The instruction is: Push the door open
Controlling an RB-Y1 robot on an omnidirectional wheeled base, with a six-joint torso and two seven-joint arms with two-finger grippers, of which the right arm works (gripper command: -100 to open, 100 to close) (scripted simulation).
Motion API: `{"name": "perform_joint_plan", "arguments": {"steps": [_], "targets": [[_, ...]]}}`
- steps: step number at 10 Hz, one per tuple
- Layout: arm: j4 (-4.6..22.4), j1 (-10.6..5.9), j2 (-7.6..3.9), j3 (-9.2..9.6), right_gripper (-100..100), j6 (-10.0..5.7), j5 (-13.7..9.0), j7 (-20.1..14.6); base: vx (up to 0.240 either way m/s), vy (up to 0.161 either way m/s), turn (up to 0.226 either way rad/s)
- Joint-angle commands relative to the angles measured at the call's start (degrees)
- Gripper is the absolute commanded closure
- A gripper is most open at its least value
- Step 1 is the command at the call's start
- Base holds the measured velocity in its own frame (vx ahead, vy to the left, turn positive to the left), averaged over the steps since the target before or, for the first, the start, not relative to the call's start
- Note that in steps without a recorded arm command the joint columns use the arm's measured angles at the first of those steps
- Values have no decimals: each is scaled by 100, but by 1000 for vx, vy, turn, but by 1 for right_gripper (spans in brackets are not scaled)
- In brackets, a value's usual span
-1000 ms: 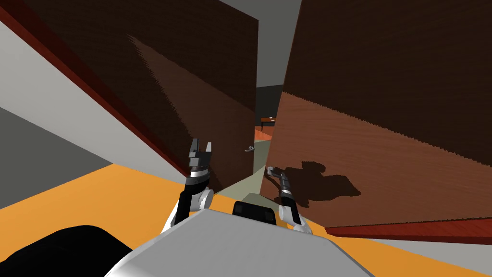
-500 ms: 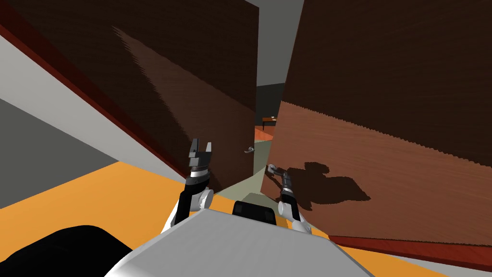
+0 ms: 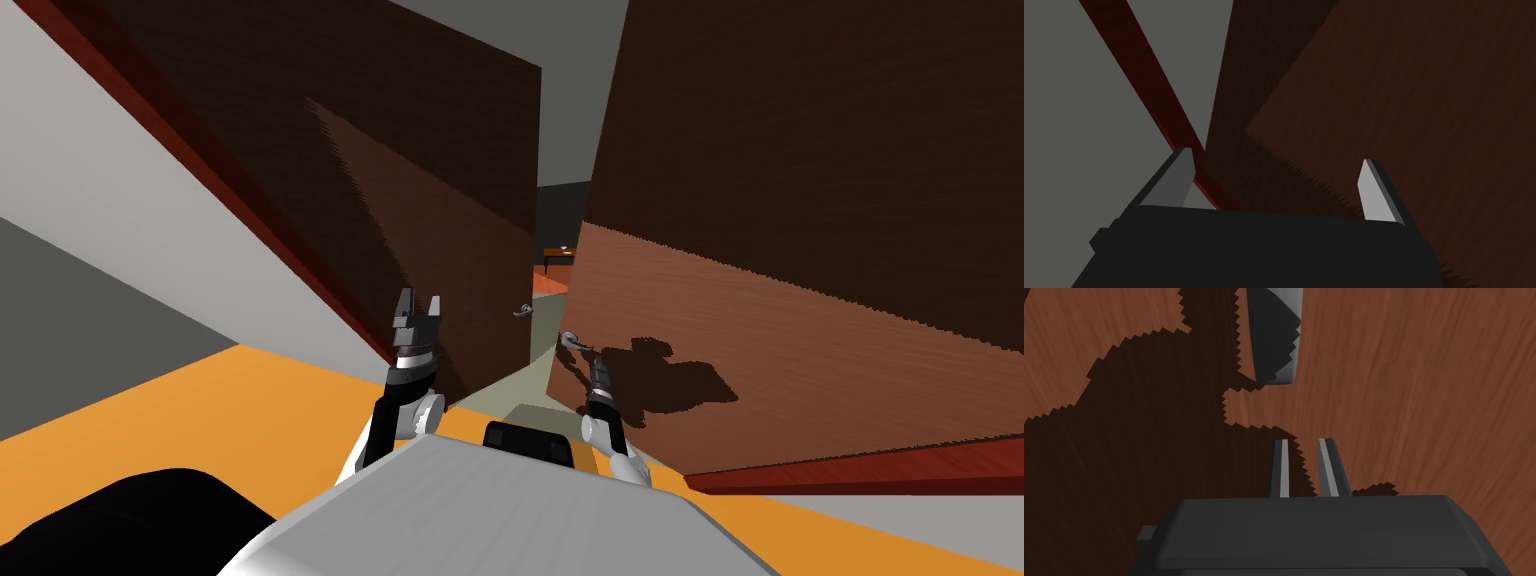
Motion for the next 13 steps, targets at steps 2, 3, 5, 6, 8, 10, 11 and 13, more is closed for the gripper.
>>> {"name": "perform_joint_plan", "arguments": {"steps": [2,3,5,6,8,10,11,13], "targets": [[-39,-21,73,-22,-100,135,-25,39,-149,201,-52],[-42,-41,151,-34,-100,197,-39,57,-195,190,-52],[-47,-68,313,-51,-100,280,-58,80,-130,203,-47],[73,-129,223,-52,-100,215,-59,46,-48,91,-17],[154,-165,77,-156,-100,107,-124,148,123,-84,142],[191,-182,66,-226,-100,41,-168,220,150,-92,79],[217,-194,94,-274,-100,-5,-198,271,180,-117,115],[265,-215,231,-363,-100,-89,-253,364,194,-114,122]]}}
